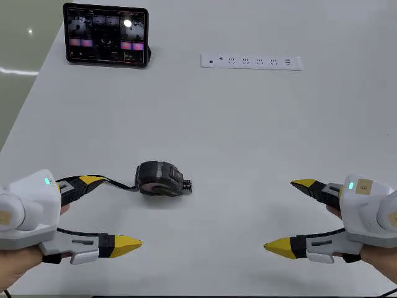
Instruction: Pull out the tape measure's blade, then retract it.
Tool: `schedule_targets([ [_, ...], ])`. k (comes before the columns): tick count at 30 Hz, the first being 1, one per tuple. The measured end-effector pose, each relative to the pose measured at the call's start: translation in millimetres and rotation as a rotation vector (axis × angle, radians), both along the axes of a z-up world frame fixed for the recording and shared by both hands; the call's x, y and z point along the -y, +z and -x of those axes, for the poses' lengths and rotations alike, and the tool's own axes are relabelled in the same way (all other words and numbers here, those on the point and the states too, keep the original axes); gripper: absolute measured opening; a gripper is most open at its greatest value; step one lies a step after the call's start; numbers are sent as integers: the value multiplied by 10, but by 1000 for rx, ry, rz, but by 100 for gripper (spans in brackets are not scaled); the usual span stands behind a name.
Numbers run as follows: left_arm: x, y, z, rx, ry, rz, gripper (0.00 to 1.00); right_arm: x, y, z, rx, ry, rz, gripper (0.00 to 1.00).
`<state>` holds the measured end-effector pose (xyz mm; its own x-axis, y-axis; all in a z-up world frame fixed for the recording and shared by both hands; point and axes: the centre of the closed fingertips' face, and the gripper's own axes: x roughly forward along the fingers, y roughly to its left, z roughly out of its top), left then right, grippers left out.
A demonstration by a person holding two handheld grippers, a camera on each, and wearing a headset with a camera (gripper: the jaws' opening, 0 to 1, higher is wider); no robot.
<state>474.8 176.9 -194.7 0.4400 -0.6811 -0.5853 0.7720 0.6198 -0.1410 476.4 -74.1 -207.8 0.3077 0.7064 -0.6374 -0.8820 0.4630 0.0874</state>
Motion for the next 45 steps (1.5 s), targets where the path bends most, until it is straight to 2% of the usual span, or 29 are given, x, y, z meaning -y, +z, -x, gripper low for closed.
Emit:
schedule_targets([
  [18, -31, -61, -104, -7, -32, -28, 89, -7, -35, -143, -7, 36, 7, 85],
  [28, -45, -85, -184, -8, -72, -54, 84, -63, -49, -193, -10, 61, 15, 84],
  [45, -16, -140, -327, 4, -151, -141, 76, -90, -81, -252, 1, 104, 39, 81],
])
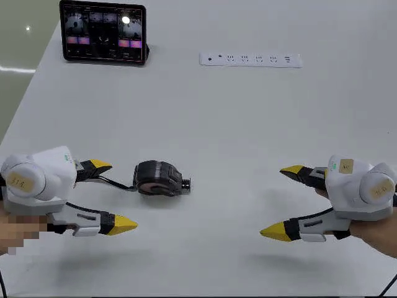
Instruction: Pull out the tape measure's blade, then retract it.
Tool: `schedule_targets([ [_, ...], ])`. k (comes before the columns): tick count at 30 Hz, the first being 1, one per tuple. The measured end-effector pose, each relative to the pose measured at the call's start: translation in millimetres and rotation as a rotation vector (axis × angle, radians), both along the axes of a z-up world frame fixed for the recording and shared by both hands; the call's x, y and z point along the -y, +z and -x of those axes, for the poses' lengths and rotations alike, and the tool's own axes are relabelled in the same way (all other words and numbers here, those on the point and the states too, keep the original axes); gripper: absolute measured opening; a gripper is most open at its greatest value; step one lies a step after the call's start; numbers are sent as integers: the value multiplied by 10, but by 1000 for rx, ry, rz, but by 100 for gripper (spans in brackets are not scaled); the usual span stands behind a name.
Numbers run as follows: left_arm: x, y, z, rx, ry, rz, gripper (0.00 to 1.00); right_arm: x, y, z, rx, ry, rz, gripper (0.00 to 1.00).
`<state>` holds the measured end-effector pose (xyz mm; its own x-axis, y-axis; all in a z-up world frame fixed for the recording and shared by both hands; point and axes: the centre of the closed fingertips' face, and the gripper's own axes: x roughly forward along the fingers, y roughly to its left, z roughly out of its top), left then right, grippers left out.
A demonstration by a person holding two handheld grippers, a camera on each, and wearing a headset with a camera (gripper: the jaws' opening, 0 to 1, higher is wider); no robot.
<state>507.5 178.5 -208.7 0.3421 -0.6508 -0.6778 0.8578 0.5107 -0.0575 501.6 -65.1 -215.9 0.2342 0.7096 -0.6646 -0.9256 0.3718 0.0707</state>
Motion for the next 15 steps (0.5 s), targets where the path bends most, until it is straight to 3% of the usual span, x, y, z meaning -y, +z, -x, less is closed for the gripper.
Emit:
schedule_targets([
  [15, 100, -103, -131, 4, -65, -77, 65, -85, 11, -94, 9, 43, 24, 79],
])
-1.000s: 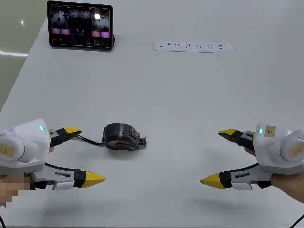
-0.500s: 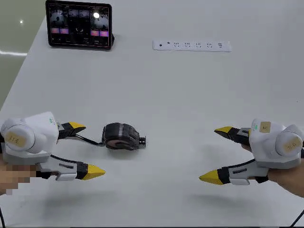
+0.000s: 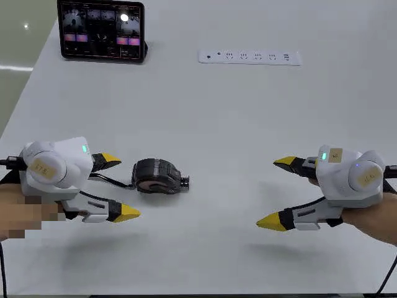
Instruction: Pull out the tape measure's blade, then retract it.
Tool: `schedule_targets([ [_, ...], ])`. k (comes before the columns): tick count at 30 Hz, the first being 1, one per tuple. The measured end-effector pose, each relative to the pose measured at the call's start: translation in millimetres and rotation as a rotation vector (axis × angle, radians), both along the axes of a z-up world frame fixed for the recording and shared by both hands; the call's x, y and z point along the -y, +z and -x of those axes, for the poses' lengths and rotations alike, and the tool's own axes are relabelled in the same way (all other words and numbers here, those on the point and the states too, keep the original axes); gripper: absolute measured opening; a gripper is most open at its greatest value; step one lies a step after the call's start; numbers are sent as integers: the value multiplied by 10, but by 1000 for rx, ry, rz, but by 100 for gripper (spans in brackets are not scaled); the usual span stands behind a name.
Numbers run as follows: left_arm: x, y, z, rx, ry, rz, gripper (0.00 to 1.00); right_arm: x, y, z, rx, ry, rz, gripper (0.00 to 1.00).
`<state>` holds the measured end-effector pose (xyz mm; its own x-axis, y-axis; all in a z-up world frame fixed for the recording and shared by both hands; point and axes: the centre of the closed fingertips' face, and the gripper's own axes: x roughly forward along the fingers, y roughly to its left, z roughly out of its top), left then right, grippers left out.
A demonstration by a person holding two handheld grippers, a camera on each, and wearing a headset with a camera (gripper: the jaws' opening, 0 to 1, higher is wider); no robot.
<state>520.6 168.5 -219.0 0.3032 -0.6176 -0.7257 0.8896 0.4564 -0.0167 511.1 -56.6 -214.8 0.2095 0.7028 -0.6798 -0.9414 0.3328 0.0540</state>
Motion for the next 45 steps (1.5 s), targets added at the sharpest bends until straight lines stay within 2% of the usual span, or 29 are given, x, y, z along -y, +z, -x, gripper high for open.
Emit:
schedule_targets([
  [8, 57, -43, -85, -6, -43, -37, 62, -60, -15, -84, -11, 6, -6, 78],
  [11, 77, -39, -125, -14, -48, -29, 60, -85, -22, -146, -16, 5, -15, 77],
  [17, 90, -97, -144, -25, -78, -53, 56, -121, -68, -178, -27, 18, -14, 75],
  [31, 154, -197, -196, -48, -112, -77, 45, -184, -127, -189, -47, 32, -22, 74],
  [45, 224, -267, -234, -44, -161, -112, 35, -193, -170, -167, -60, 36, -21, 73],
])
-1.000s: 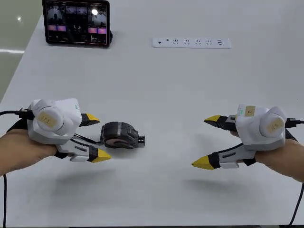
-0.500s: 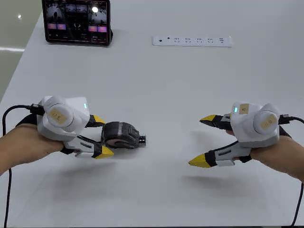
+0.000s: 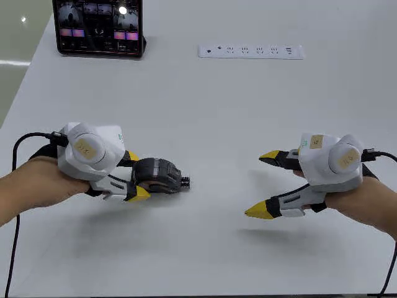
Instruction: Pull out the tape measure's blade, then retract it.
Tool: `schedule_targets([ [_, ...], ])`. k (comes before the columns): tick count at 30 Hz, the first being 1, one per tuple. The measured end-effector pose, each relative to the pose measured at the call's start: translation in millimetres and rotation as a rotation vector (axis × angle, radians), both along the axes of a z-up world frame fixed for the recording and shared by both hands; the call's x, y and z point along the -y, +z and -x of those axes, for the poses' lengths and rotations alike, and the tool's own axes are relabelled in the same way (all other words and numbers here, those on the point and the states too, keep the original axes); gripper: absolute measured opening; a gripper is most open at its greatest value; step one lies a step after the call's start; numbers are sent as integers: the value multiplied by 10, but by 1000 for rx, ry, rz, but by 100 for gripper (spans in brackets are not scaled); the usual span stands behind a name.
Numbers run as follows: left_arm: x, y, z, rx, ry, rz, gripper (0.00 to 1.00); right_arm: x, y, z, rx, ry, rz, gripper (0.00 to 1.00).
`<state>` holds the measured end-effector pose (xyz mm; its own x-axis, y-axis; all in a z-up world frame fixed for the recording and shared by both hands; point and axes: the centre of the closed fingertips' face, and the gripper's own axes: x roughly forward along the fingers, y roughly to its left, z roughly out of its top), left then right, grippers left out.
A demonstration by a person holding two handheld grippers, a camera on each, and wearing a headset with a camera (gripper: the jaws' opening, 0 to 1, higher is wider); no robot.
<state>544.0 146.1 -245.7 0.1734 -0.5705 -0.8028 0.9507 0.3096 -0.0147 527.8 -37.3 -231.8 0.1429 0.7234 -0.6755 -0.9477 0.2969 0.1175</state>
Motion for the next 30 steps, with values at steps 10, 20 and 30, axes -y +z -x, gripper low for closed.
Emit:
schedule_targets([
  [10, 31, -22, -13, 4, -26, -17, 30, -16, -22, 9, -8, 4, -2, 72],
  [20, 28, -27, 2, -5, -57, -39, 29, -83, -43, 10, 16, 34, 2, 64],
  [30, 17, -38, 6, 4, -53, -62, 28, -296, -75, -26, 49, 60, -16, 54],
])
